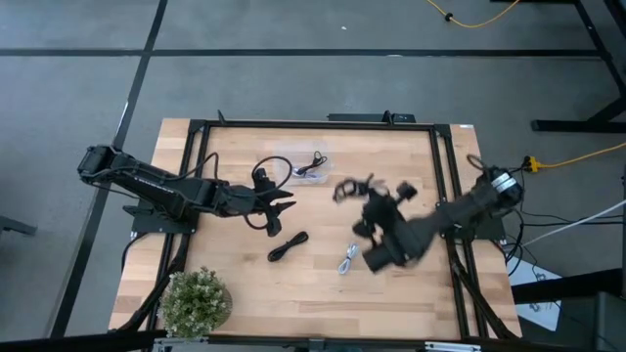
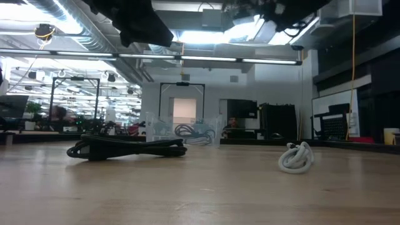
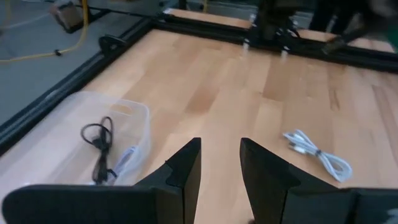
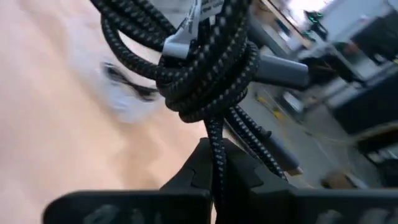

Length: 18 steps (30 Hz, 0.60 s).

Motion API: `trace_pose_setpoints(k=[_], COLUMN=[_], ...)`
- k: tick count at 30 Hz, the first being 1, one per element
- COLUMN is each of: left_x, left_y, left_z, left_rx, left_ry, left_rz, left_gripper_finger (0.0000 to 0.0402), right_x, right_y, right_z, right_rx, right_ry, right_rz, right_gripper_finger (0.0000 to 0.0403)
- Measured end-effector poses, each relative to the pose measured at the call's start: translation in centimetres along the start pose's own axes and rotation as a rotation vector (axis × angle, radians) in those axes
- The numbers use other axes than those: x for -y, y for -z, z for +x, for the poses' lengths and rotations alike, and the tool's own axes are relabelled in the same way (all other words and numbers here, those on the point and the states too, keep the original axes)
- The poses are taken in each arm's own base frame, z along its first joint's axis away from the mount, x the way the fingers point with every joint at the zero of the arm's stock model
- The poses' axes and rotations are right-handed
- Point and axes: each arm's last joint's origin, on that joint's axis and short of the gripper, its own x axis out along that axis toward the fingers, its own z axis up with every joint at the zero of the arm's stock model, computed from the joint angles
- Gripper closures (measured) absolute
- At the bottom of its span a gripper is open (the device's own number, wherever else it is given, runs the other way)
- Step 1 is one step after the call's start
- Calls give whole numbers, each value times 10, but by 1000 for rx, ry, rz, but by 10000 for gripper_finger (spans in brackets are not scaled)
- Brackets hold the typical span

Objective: Pick and place USB-C Cables
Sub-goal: Put the right black charger cable into the transparent bin

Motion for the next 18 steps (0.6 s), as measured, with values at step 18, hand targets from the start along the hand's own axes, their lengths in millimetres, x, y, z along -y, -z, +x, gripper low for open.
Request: trace_pose_setpoints(k=[18], left_x=[0], left_y=[8], left_z=[-1], left_rx=[-79], left_ry=[28], left_rz=[34], left_gripper_finger=[296], right_x=[62], right_y=[-89], right_z=[221], right_rx=[-89], right_ry=[-542], right_rz=[131], right_gripper_finger=[391])
